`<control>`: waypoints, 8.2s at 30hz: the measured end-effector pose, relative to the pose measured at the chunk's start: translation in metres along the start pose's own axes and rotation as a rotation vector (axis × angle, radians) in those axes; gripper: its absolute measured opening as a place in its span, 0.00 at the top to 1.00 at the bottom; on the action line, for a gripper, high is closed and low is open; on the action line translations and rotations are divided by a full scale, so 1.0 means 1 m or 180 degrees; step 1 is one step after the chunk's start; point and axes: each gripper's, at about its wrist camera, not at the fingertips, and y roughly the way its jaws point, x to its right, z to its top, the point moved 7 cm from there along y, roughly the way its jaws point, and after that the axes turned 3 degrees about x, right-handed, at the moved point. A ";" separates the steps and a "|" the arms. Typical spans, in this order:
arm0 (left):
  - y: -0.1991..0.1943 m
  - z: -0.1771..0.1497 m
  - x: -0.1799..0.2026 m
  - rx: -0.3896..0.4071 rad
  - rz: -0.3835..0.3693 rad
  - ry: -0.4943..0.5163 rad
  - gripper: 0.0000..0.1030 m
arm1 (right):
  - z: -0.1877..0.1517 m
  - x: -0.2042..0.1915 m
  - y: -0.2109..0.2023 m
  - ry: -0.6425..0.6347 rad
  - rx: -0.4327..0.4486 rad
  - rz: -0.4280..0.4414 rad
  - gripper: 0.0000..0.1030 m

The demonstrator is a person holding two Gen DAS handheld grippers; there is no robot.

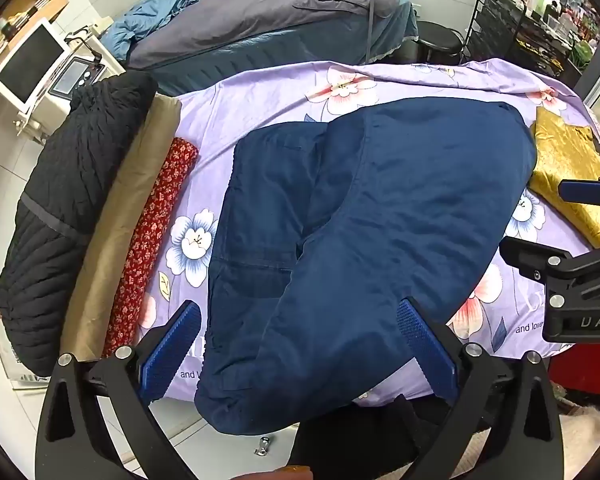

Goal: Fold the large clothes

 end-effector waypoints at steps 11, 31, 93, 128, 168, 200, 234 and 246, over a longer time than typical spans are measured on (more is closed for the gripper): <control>-0.001 0.000 -0.001 -0.0009 0.0024 0.0013 0.06 | -0.005 0.003 0.001 -0.0014 -0.0016 -0.0009 0.06; 0.005 -0.008 0.002 -0.0144 0.0056 0.0007 0.06 | -0.009 0.010 0.005 -0.0012 -0.0074 0.0003 0.06; 0.011 -0.021 -0.003 -0.0207 0.0106 0.0031 0.06 | -0.016 0.007 0.010 0.0058 -0.0064 -0.0012 0.06; 0.037 -0.015 -0.010 -0.0304 -0.0052 0.0169 0.06 | -0.017 0.012 0.024 0.0321 -0.0208 -0.0095 0.06; 0.167 0.236 0.045 0.0360 -0.1510 0.0658 0.07 | -0.004 0.161 0.104 0.2988 0.0316 -0.0559 0.73; -0.056 0.169 0.036 0.1475 -0.1643 0.0924 0.88 | -0.049 0.162 -0.147 0.2123 0.2341 0.0183 0.91; -0.312 0.120 -0.045 0.3156 -0.1783 0.0168 0.82 | 0.083 0.210 -0.346 0.0855 0.3737 0.1297 0.88; 0.071 0.122 0.001 0.1245 -0.0571 0.0151 0.35 | 0.082 0.244 0.027 0.2054 0.1525 0.0154 0.27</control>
